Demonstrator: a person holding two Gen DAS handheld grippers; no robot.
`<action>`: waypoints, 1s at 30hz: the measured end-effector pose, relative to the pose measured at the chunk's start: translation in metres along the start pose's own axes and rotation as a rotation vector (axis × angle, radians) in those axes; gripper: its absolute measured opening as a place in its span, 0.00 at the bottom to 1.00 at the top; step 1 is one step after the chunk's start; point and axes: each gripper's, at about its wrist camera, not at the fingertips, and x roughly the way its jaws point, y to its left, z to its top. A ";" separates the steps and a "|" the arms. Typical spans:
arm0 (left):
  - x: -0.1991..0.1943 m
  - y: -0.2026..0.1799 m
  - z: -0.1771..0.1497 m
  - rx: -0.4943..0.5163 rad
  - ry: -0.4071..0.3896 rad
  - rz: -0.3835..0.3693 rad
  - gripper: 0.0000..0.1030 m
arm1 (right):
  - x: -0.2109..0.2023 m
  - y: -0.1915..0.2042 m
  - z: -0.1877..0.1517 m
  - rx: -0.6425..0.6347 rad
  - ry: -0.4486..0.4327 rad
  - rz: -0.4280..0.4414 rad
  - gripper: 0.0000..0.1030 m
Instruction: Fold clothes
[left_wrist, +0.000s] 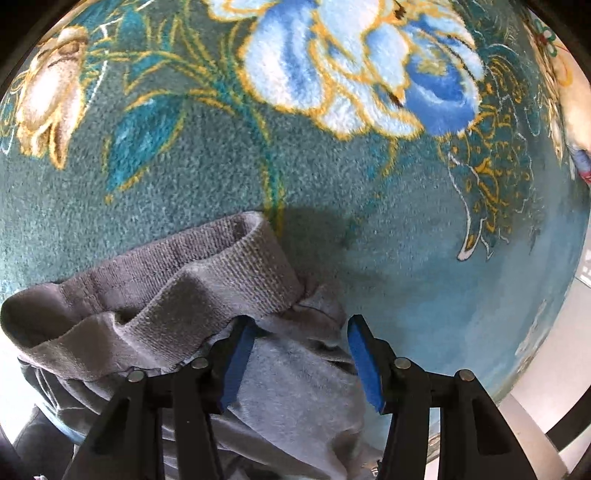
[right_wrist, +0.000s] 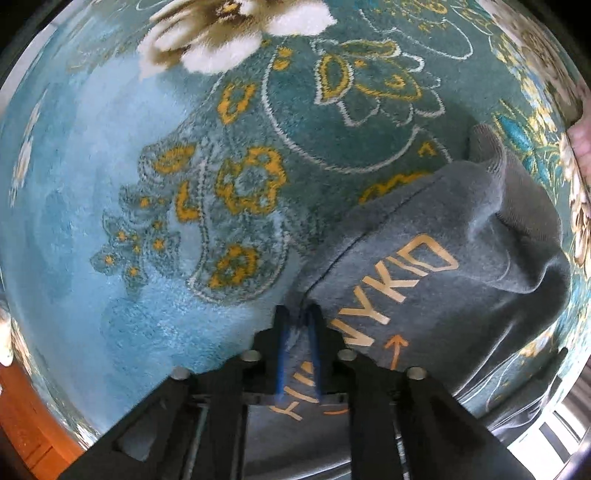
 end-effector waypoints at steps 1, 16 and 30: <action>0.000 0.001 0.000 0.009 -0.001 0.000 0.33 | -0.002 -0.004 -0.001 -0.003 -0.003 0.028 0.05; -0.012 -0.007 -0.007 0.173 -0.092 -0.173 0.08 | -0.035 -0.026 0.013 0.037 -0.153 0.314 0.03; -0.028 0.012 -0.018 0.181 0.018 -0.348 0.55 | -0.071 -0.033 0.012 -0.099 -0.219 0.379 0.20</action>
